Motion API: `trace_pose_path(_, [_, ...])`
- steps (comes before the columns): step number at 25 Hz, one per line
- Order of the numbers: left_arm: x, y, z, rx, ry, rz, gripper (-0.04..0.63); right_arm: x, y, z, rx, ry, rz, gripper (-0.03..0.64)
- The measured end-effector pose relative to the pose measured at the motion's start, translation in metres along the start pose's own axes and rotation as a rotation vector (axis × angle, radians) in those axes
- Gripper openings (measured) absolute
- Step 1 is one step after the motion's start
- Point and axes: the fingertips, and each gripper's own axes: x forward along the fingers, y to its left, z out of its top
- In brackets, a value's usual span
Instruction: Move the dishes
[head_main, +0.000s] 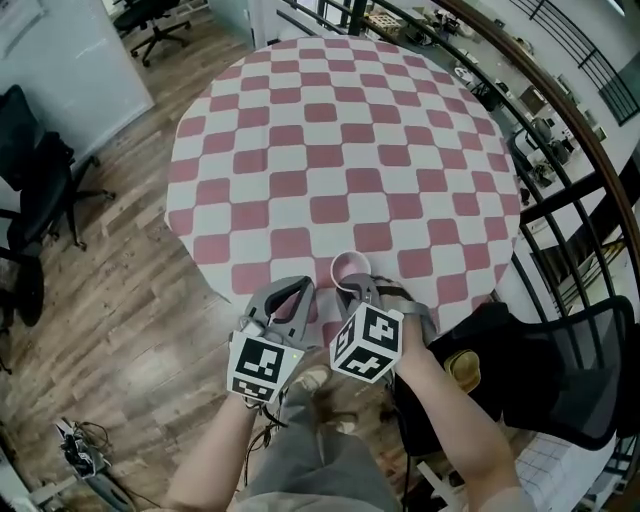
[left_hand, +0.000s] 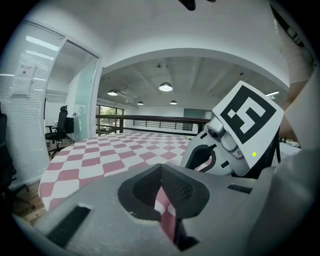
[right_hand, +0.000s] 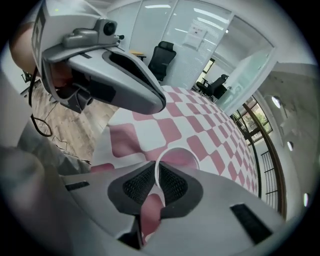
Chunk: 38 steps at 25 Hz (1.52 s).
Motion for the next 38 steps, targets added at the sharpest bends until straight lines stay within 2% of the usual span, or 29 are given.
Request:
trace_pose_path(9, [-0.001, -0.005, 0.001, 0.011, 0.001, -0.019, 0.014, 0.002, -0.001, -0.001, 0.065, -0.006, 0.003, 0.034])
trace_pose_path(14, [-0.003, -0.005, -0.003, -0.011, 0.008, -0.021, 0.014, -0.003, -0.002, 0.002, 0.129, -0.051, -0.002, 0.034])
trace_pose_path(17, [-0.005, -0.003, 0.001, -0.025, 0.001, -0.023, 0.014, -0.009, -0.006, 0.003, 0.163, -0.065, -0.016, 0.076])
trace_pose_path(23, [-0.01, -0.002, 0.028, 0.001, -0.01, -0.019, 0.014, -0.044, -0.029, 0.008, 0.315, -0.208, -0.051, 0.103])
trace_pose_path(27, [-0.026, -0.014, 0.053, -0.023, -0.004, -0.016, 0.014, -0.092, -0.04, 0.005, 0.429, -0.304, -0.086, 0.103])
trace_pose_path(32, [-0.039, -0.038, 0.117, 0.04, -0.082, -0.063, 0.014, -0.171, -0.063, -0.005, 0.56, -0.447, -0.263, 0.056])
trace_pose_path(38, [-0.049, -0.108, 0.203, 0.121, -0.211, -0.201, 0.014, -0.285, -0.068, -0.038, 0.713, -0.581, -0.479, 0.041])
